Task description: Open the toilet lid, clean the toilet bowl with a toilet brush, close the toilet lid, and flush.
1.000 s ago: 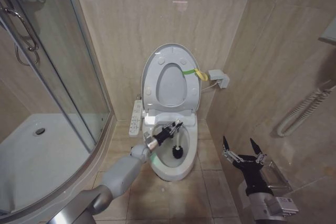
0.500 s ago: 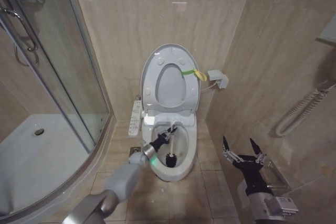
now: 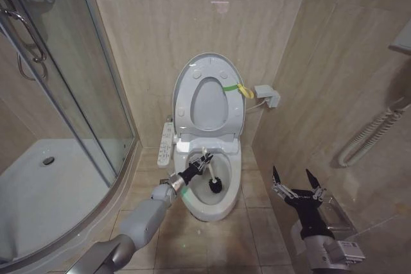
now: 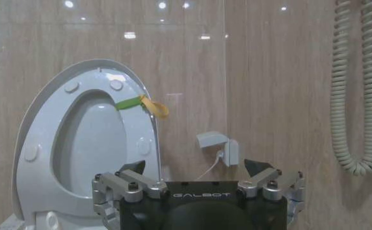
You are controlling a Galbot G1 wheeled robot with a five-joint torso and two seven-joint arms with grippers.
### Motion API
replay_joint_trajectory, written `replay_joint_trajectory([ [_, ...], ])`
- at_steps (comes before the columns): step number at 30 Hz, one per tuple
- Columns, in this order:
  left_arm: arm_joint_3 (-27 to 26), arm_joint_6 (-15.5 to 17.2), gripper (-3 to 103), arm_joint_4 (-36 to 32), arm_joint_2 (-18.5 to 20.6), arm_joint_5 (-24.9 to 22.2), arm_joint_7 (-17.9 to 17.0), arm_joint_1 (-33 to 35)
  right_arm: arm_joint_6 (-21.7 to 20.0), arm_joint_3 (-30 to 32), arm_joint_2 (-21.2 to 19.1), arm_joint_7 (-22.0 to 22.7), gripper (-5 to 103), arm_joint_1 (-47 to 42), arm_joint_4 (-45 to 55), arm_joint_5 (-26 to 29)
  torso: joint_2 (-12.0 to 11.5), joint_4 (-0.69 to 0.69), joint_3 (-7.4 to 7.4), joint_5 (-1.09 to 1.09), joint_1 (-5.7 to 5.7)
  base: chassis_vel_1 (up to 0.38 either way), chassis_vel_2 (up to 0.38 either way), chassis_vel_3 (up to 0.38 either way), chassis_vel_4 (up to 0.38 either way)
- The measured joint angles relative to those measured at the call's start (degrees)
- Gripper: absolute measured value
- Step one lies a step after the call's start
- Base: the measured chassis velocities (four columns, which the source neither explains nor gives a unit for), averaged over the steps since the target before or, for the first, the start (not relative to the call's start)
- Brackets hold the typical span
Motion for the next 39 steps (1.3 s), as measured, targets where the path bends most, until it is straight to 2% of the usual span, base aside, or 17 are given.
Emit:
replay_joint_trajectory([
  [7, -0.10, -2.07, 17, -0.76, -1.01, 2.13, 0.61, -0.71, 0.00, 0.00, 0.00, 0.00, 100, 0.00, -0.01, 0.00, 0.02, 0.01, -0.01, 0.01, -0.01, 0.000, 0.000, 0.000, 0.000],
  [10, -0.57, -4.10, 17, 1.38, -2.24, 4.15, 2.09, -1.45, 0.00, 0.00, 0.00, 0.00, 100, 0.00, -0.01, 0.00, 0.02, 0.00, -0.01, 0.02, -0.01, 0.000, 0.000, 0.000, 0.000],
  [15, -0.59, -5.06, 17, 3.54, -3.13, 4.59, 3.77, -1.57, 0.00, 0.00, 0.00, 0.00, 100, 0.00, -0.01, 0.00, 0.02, 0.01, -0.01, 0.01, -0.01, 0.000, 0.000, 0.000, 0.000],
  [20, -2.07, -6.13, 17, 8.96, -3.26, 5.88, 6.72, -1.11, 0.00, 0.00, 0.00, 0.00, 100, 0.00, -0.01, 0.00, 0.03, 0.03, -0.03, 0.01, -0.02, 0.000, 0.000, 0.000, 0.000],
  [24, -2.32, -6.16, 17, 8.50, -2.42, 5.93, 7.17, -0.89, 0.00, 0.00, 0.00, 0.00, 100, 0.00, -0.01, 0.00, 0.03, 0.04, -0.02, 0.01, -0.02, 0.000, 0.000, 0.000, 0.000],
  [30, -2.42, -6.12, 17, 0.75, -2.78, 5.42, 7.02, -2.25, 0.00, 0.00, 0.00, 0.00, 100, 0.00, -0.01, 0.00, 0.03, -0.03, -0.02, 0.02, -0.02, 0.000, 0.000, 0.000, 0.000],
  [33, -2.01, -6.09, 17, -0.72, -3.39, 5.12, 6.95, -2.60, 0.00, 0.00, 0.00, 0.00, 100, 0.00, -0.01, 0.00, 0.03, -0.03, -0.02, 0.01, -0.01, 0.000, 0.000, 0.000, 0.000],
  [36, -1.37, -6.07, 17, -0.63, -4.42, 5.17, 7.02, -2.68, 0.00, 0.00, 0.00, 0.00, 100, 0.00, -0.01, 0.00, 0.02, 0.00, -0.01, 0.01, -0.01, 0.000, 0.000, 0.000, 0.000],
  [39, -1.70, -6.09, 17, 2.93, -5.42, 5.78, 7.94, -2.04, 0.00, 0.00, 0.00, 0.00, 100, 0.00, -0.01, 0.00, 0.02, 0.01, -0.01, 0.01, -0.01, 0.000, 0.000, 0.000, 0.000],
])
